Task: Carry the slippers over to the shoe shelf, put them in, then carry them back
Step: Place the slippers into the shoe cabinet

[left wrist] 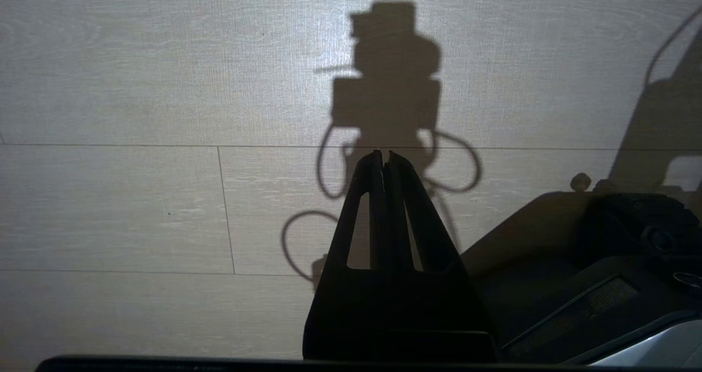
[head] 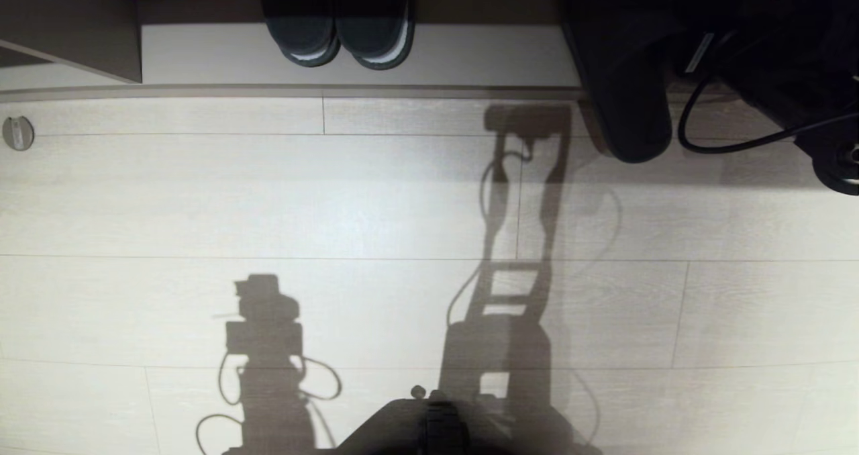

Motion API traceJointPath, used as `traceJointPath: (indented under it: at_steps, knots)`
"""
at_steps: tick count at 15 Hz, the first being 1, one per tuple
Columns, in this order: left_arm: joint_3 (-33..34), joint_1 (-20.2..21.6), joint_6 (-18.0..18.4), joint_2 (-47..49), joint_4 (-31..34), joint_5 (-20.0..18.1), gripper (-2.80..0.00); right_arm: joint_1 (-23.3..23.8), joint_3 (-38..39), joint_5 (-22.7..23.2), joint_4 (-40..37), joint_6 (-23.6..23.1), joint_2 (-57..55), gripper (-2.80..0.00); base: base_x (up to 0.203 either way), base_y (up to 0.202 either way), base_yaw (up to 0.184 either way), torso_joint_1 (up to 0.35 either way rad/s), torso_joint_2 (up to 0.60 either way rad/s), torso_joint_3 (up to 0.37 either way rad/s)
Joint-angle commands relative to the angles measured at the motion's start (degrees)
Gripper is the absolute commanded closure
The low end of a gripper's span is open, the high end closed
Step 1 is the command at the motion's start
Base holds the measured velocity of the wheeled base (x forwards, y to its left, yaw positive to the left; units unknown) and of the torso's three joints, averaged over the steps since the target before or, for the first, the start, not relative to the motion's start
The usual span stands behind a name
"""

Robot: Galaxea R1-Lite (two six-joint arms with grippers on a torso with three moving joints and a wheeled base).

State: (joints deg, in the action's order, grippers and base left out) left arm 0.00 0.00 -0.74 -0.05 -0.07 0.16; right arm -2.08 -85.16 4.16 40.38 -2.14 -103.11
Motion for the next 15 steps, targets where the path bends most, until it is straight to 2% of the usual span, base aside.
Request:
traceJointPath:
  at_steps: [1, 2, 4, 7, 9, 10, 12, 14, 15]
  knots:
    - [0.1, 0.0, 0.0, 0.0, 0.0, 0.0, 0.0, 0.2, 1.1, 3.3, 0.5, 1.8, 1.1, -2.8, 0.0, 0.0, 0.0, 0.0, 0.0, 0.0]
    - [0.0, 0.1, 0.0, 0.0, 0.0, 0.0, 0.0, 0.2, 1.2, 5.3, 0.7, 2.7, 1.0, -2.8, 0.0, 0.0, 0.0, 0.0, 0.0, 0.0]
    - [0.1, 0.0, 0.0, 0.0, 0.0, 0.0, 0.0, 1.3, 1.2, 12.7, 1.0, 5.0, 0.1, -2.8, 0.0, 0.0, 0.0, 0.0, 0.0, 0.0]
    - [0.1, 0.1, 0.0, 0.0, 0.0, 0.0, 0.0, 2.4, 1.1, 17.7, 4.1, 5.6, -2.0, -2.8, 0.0, 0.0, 0.0, 0.0, 0.0, 0.0]
    - [0.1, 0.0, 0.0, 0.0, 0.0, 0.0, 0.0, 2.9, 0.9, 19.7, 7.1, 7.3, -3.5, -2.8, 0.0, 0.0, 0.0, 0.0, 0.0, 0.0]
    - [0.0, 0.0, 0.0, 0.0, 0.0, 0.0, 0.0, 3.0, 1.0, 20.1, 7.3, 9.2, -3.5, -2.8, 0.0, 0.0, 0.0, 0.0, 0.0, 0.0]
    - [0.1, 0.0, 0.0, 0.0, 0.0, 0.0, 0.0, 3.1, 0.9, 21.0, 7.3, 10.1, -3.6, -2.8, 0.0, 0.0, 0.0, 0.0, 0.0, 0.0]
    - [0.1, 0.0, 0.0, 0.0, 0.0, 0.0, 0.0, 4.1, 1.0, 26.0, 7.6, 10.5, -3.5, -2.8, 0.0, 0.0, 0.0, 0.0, 0.0, 0.0]
    - [0.1, 0.0, 0.0, 0.0, 0.0, 0.0, 0.0, 4.3, 1.2, 26.4, 7.8, 10.6, -3.5, -2.8, 0.0, 0.0, 0.0, 0.0, 0.0, 0.0]
